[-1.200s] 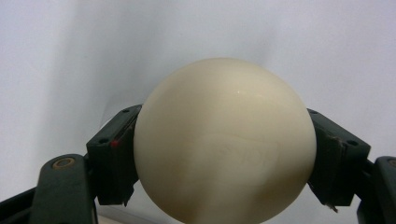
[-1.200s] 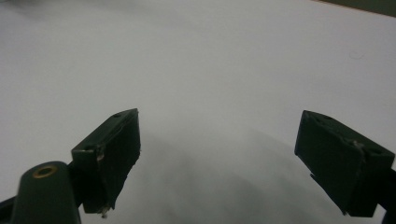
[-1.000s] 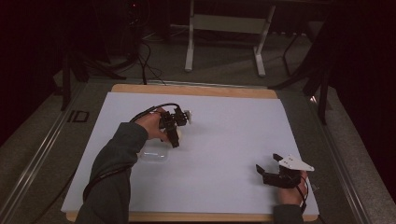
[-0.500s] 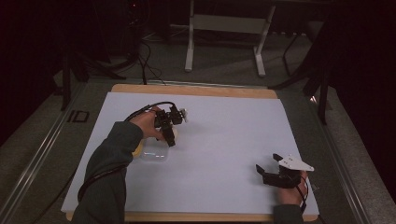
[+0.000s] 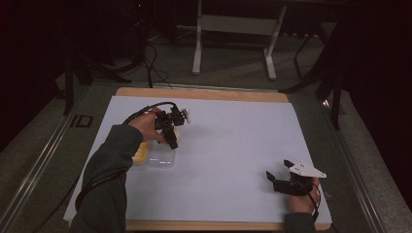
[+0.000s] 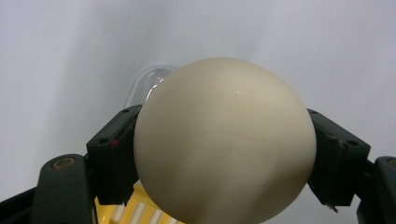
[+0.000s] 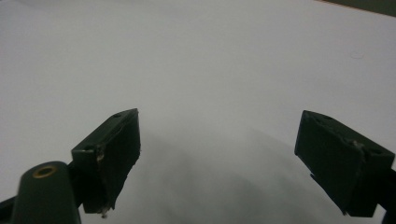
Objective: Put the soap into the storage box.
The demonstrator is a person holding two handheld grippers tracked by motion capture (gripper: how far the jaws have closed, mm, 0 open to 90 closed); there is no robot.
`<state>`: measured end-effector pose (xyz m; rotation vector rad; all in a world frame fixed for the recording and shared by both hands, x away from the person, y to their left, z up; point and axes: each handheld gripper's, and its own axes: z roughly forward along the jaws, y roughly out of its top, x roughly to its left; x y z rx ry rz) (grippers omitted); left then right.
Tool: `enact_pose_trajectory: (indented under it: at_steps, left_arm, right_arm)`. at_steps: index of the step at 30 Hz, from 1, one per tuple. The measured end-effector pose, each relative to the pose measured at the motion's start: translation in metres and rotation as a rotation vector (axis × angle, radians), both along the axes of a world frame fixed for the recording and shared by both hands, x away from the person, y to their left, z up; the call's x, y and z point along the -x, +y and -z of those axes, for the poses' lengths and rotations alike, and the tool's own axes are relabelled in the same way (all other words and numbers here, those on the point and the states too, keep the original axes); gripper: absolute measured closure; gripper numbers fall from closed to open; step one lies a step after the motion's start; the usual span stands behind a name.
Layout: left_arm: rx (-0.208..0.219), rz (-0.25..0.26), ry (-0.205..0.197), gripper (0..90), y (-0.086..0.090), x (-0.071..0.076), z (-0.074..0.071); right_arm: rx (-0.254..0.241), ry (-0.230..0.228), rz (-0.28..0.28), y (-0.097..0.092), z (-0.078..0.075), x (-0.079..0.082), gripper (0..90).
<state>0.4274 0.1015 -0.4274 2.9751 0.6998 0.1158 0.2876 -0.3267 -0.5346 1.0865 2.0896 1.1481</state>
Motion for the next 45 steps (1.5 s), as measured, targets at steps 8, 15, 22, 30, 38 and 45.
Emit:
enact_pose_trajectory:
  at_steps: [8, 15, 22, 30, 38, 45]
  left_arm:
    - [-0.003, -0.005, 0.001, 23.2, 0.006, 0.001, -0.001]
    - [-0.009, -0.018, -0.003, 23.3, 0.013, 0.002, 0.000]
    - [-0.016, -0.030, -0.006, 23.2, 0.019, 0.003, 0.002]
    - [-0.024, -0.053, -0.013, 23.2, 0.031, 0.005, 0.004]
    - [-0.050, -0.077, -0.018, 23.2, 0.044, 0.006, 0.008]
    - [-0.059, -0.098, -0.012, 23.2, 0.056, 0.007, 0.010]
  right_arm:
    - [-0.002, -0.001, -0.001, 0.000, 0.000, 0.000, 14.2]
    - [-0.003, 0.001, -0.001, 0.000, 0.000, 0.000, 14.2]
    - [-0.002, 0.000, -0.001, 0.000, 0.000, 0.000, 14.2]
    - [-0.001, 0.000, -0.001, 0.000, 0.000, 0.000, 14.2]
    - [-0.003, 0.000, 0.000, 0.000, 0.000, 0.000, 14.2]
    - [-0.002, -0.001, 0.000, 0.000, 0.000, 0.000, 14.2]
